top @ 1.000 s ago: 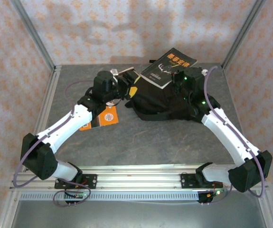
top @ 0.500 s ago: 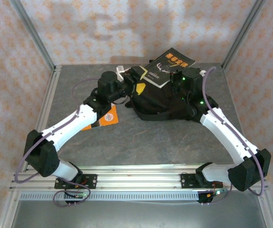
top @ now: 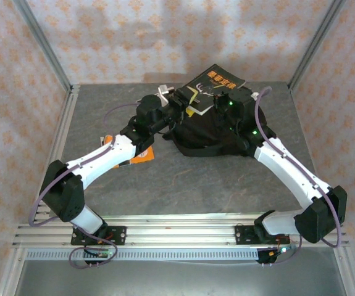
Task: Pack the student bag
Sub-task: Rotate the book.
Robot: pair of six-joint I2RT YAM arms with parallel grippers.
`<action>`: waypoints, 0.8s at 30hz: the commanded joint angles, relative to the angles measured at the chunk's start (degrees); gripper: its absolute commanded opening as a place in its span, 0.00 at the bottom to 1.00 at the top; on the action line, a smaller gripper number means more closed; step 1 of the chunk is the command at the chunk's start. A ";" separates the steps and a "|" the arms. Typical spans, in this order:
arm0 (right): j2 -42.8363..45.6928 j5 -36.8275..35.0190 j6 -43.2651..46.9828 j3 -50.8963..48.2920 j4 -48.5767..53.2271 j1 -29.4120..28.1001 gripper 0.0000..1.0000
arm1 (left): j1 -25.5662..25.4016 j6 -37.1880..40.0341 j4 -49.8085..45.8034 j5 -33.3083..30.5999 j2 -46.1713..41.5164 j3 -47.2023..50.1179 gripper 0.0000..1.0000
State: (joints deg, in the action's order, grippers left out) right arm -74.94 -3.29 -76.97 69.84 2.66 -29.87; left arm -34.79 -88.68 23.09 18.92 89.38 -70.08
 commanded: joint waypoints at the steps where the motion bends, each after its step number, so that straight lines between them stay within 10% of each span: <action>1: 1.82 -2.49 -1.03 0.12 -5.79 -1.24 0.00 | -0.02 0.53 2.06 -3.91 -2.13 0.92 0.52; 14: 1.58 -11.29 0.00 2.87 6.40 -5.41 0.00 | 0.02 0.17 4.04 -6.96 -2.58 1.71 0.01; 19: -0.40 -9.90 6.44 7.82 13.40 -5.35 0.57 | 1.93 3.54 0.66 -4.88 -4.57 1.66 0.00; 24: -0.58 -13.27 21.28 14.41 33.22 -4.81 0.69 | 6.60 18.21 -23.71 -5.67 -14.15 -0.34 0.00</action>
State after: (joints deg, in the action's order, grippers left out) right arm -75.81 -12.36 -66.26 80.79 22.37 -34.83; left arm -30.70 -81.95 12.08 15.86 83.33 -67.77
